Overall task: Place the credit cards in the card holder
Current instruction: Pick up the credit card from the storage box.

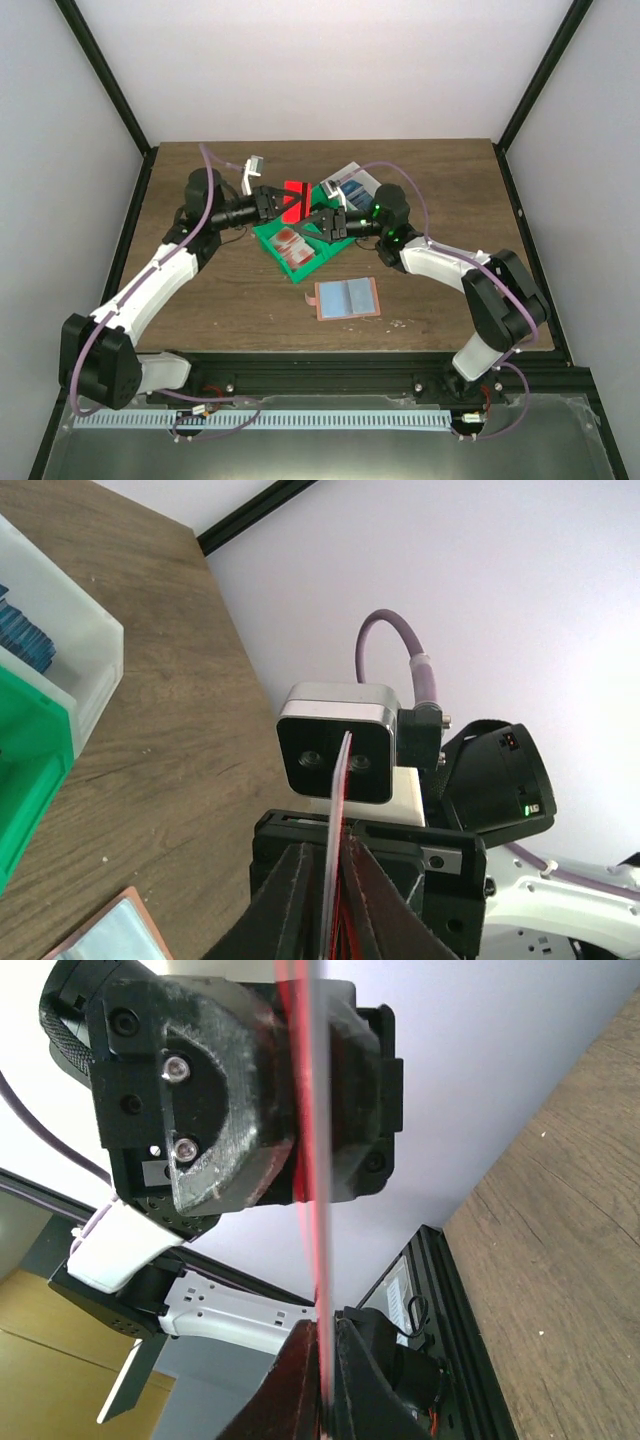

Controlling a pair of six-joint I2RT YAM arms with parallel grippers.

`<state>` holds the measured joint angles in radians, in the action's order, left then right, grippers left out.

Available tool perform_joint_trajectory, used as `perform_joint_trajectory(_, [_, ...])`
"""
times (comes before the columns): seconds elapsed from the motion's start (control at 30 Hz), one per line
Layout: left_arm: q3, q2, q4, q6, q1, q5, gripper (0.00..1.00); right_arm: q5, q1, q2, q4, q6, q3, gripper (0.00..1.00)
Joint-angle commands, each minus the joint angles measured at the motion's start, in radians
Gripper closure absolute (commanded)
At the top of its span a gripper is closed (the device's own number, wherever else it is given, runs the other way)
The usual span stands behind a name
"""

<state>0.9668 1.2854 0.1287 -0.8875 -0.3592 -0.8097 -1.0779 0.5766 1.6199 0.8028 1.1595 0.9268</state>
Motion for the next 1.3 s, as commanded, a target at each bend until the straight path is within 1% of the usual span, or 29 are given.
perform_joint_trajectory(0.0, [-0.011, -0.055, 0.043, -0.019, 0.005, -0.058, 0.8, 0.047, -0.002, -0.005, 0.012, 0.023, 0.038, 0.99])
perform_joint_trajectory(0.07, [-0.019, -0.07, 0.043, -0.023, 0.014, -0.058, 0.67, 0.041, -0.006, -0.007, 0.011, 0.026, 0.043, 1.0])
perform_joint_trajectory(0.13, [-0.03, -0.085, 0.047, -0.029, 0.028, -0.061, 0.59, 0.03, -0.012, -0.007, 0.012, 0.029, 0.047, 1.0])
perform_joint_trajectory(0.2, [-0.041, -0.094, 0.062, -0.044, 0.038, -0.076, 0.57, 0.021, -0.018, -0.011, -0.001, 0.023, 0.051, 1.0])
perform_joint_trajectory(0.3, [-0.058, -0.095, 0.104, -0.082, 0.042, -0.119, 0.57, 0.015, -0.022, -0.016, -0.081, -0.034, 0.068, 1.0])
perform_joint_trajectory(0.37, [-0.064, -0.09, 0.127, -0.104, 0.043, -0.144, 0.6, 0.009, -0.023, -0.017, -0.138, -0.072, 0.078, 1.0])
perform_joint_trajectory(0.43, [-0.065, -0.087, 0.128, -0.103, 0.042, -0.158, 0.68, 0.007, -0.024, -0.015, -0.188, -0.105, 0.087, 1.0])
perform_joint_trajectory(0.6, [-0.056, -0.083, 0.071, -0.048, 0.045, -0.156, 0.82, 0.005, -0.03, -0.004, -0.241, -0.138, 0.099, 0.99])
perform_joint_trajectory(0.67, [-0.056, -0.079, 0.063, -0.037, 0.048, -0.158, 0.86, 0.001, -0.035, 0.0, -0.251, -0.141, 0.104, 1.0])
perform_joint_trajectory(0.8, [-0.057, -0.072, 0.057, -0.026, 0.058, -0.163, 0.91, -0.005, -0.042, 0.009, -0.262, -0.138, 0.112, 0.98])
perform_joint_trajectory(0.87, [-0.06, -0.071, 0.054, -0.019, 0.065, -0.164, 0.94, -0.005, -0.048, 0.009, -0.262, -0.129, 0.112, 0.91])
perform_joint_trajectory(0.97, [-0.065, -0.068, 0.045, -0.004, 0.068, -0.158, 0.98, 0.005, -0.05, 0.009, -0.258, -0.128, 0.116, 0.73])
perform_joint_trajectory(1.07, [-0.076, -0.066, 0.042, 0.003, 0.069, -0.161, 1.0, 0.016, -0.05, 0.02, -0.264, -0.134, 0.137, 0.6])
perform_joint_trajectory(1.13, [-0.082, -0.064, 0.043, 0.008, 0.069, -0.165, 1.0, 0.026, -0.05, 0.037, -0.274, -0.137, 0.16, 0.59])
perform_joint_trajectory(1.27, [-0.083, -0.067, 0.039, 0.022, 0.069, -0.177, 1.0, 0.045, -0.05, 0.08, -0.275, -0.122, 0.194, 0.58])
